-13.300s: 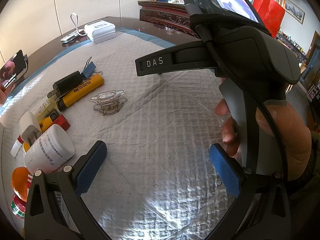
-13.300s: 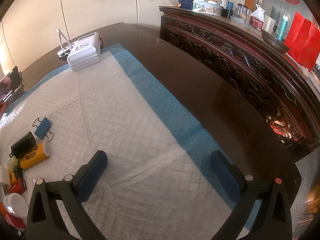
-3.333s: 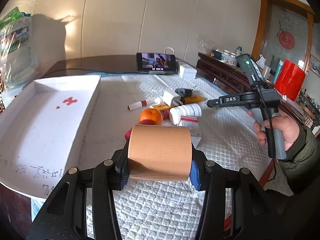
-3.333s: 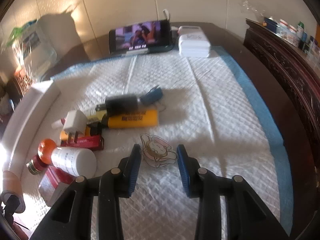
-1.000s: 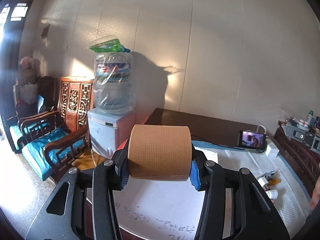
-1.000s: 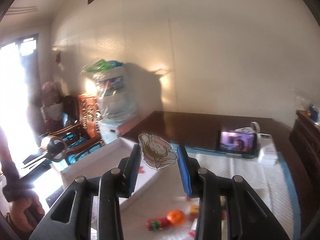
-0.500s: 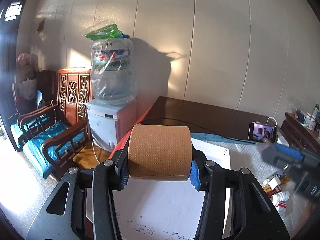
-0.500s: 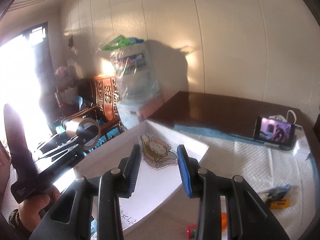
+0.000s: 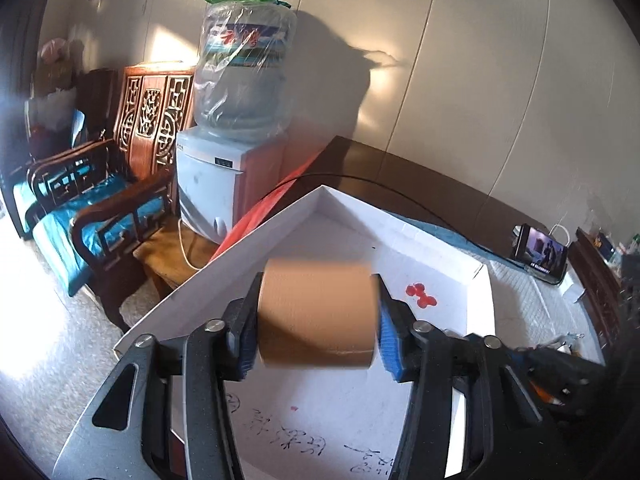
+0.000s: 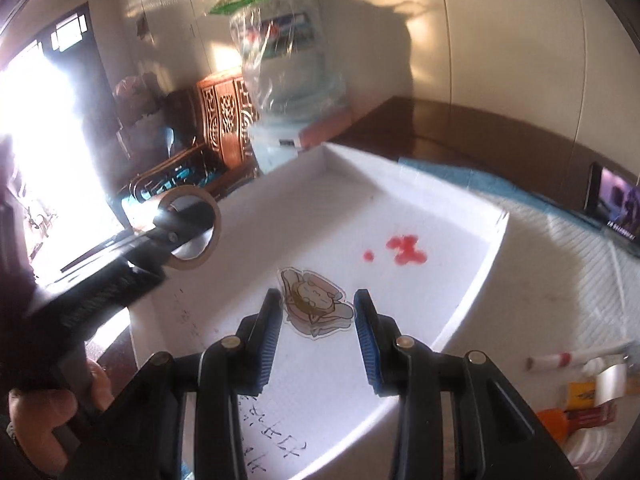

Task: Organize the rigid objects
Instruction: 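Open both tools to drop the tape roll and sticker into the tray, then close the left tool on the red jar while the right tool grasps the white pill bottle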

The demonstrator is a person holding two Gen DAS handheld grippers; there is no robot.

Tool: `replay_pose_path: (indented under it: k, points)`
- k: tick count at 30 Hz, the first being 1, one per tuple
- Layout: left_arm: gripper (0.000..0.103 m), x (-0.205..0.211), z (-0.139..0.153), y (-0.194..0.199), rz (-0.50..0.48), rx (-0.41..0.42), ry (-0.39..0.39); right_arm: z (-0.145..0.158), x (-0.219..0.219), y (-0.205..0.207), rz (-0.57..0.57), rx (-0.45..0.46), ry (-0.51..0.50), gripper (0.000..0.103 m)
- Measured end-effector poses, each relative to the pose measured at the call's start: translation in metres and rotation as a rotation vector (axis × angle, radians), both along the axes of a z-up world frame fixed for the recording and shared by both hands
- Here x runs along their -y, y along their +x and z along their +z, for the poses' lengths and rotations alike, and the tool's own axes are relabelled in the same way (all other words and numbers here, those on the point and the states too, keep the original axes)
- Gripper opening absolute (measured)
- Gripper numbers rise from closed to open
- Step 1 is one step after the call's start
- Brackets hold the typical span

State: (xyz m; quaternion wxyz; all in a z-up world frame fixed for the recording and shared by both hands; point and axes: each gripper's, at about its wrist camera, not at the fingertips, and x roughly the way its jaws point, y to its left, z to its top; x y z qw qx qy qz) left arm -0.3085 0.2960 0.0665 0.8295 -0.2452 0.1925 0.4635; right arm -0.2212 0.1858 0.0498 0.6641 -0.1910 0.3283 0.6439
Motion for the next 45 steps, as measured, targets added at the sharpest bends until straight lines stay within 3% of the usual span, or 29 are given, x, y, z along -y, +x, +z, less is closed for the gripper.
replay_pose_path:
  k: [1, 2, 4, 5, 13, 19, 22, 24, 29, 33, 34, 39, 44, 45]
  points:
    - [0.089, 0.001, 0.001, -0.002, -0.001, 0.022, 0.009, -0.001, -0.001, 0.000, 0.008, -0.007, -0.002, 0.043]
    - [0.098, 0.003, 0.002, -0.004, 0.000, 0.043, 0.023, -0.002, -0.001, 0.001, 0.012, -0.015, 0.000, 0.065]
    - [0.103, 0.007, 0.006, -0.008, 0.015, 0.076, 0.062, -0.001, 0.004, 0.003, 0.004, -0.022, 0.025, 0.100]
    - [0.103, 0.008, 0.008, -0.009, 0.024, 0.081, 0.069, 0.000, 0.007, 0.004, 0.000, -0.021, 0.037, 0.103]
    - [0.103, 0.022, 0.024, -0.008, 0.010, 0.158, 0.073, 0.017, 0.043, 0.029, -0.072, -0.043, 0.123, 0.103]
    - [0.103, 0.061, 0.038, 0.014, -0.174, 0.255, 0.130, 0.038, 0.095, 0.082, -0.155, -0.111, 0.242, 0.103]
    - [0.103, 0.087, 0.043, 0.038, -0.271, 0.189, 0.176, 0.047, 0.131, 0.113, -0.176, -0.137, 0.342, 0.103]
    - [0.103, 0.102, 0.042, 0.057, -0.345, 0.112, 0.180, 0.053, 0.159, 0.137, -0.247, -0.105, 0.371, 0.103]
    - [0.103, 0.125, 0.018, 0.105, -0.527, -0.043, 0.064, 0.052, 0.203, 0.189, -0.408, -0.069, 0.373, 0.103]
    - [0.100, 0.149, -0.006, 0.134, -0.624, -0.168, 0.060, 0.035, 0.228, 0.224, -0.509, -0.107, 0.336, 0.103]
    - [0.095, 0.153, -0.011, 0.141, -0.634, -0.199, 0.061, 0.030, 0.233, 0.232, -0.513, -0.137, 0.328, 0.103]
    - [0.094, 0.159, -0.031, 0.157, -0.651, -0.263, 0.016, 0.024, 0.238, 0.238, -0.525, -0.125, 0.263, 0.103]
    - [0.083, 0.159, -0.044, 0.171, -0.668, -0.326, 0.006, 0.008, 0.211, 0.212, -0.372, -0.114, 0.106, 0.103]
    - [0.076, 0.160, -0.046, 0.173, -0.676, -0.335, 0.002, 0.003, 0.207, 0.207, -0.352, -0.113, 0.092, 0.103]
